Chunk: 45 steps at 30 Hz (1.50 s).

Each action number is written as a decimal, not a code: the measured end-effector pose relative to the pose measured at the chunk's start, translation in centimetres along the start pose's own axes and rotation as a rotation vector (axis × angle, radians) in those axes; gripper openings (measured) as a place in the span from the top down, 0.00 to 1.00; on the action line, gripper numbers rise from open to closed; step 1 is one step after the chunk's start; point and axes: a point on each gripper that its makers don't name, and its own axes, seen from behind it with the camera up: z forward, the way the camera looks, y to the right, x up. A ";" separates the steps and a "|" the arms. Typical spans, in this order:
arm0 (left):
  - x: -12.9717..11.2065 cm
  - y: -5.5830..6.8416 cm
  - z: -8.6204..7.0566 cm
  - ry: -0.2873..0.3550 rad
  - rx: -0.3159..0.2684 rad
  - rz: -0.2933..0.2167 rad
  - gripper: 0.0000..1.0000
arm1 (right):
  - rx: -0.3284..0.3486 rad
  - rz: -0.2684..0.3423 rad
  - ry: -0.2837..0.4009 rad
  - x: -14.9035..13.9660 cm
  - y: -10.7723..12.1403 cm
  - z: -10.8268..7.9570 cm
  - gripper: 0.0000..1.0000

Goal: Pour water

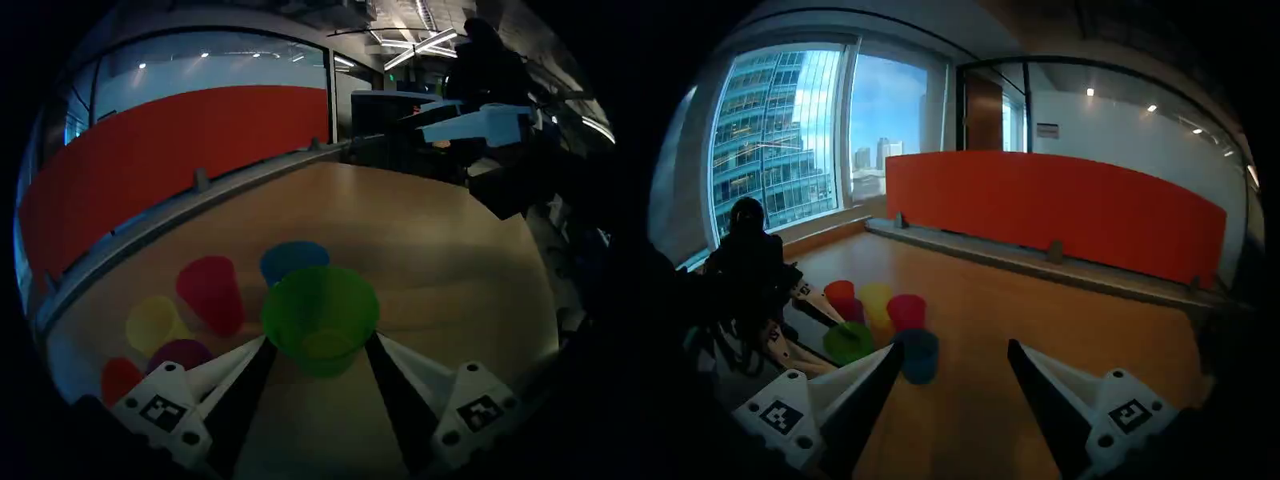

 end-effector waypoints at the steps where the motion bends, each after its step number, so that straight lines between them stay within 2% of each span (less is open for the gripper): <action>1: 0.2 0.0 -0.3 0.008 0.004 0.005 0.21 | 0.000 -0.001 0.001 0.1 -0.1 0.0 0.00; 8: 1.5 0.1 -2.1 0.053 0.020 0.024 0.20 | 0.004 -0.009 0.011 0.6 -0.6 -0.2 0.00; 21: 4.1 -0.1 -5.3 0.140 0.036 0.006 0.20 | 0.017 -0.017 0.030 1.5 -1.8 -0.4 0.00; 45: 5.6 -1.5 -7.9 0.239 0.054 -0.046 0.19 | 0.035 -0.002 0.059 2.4 -3.4 -0.2 0.00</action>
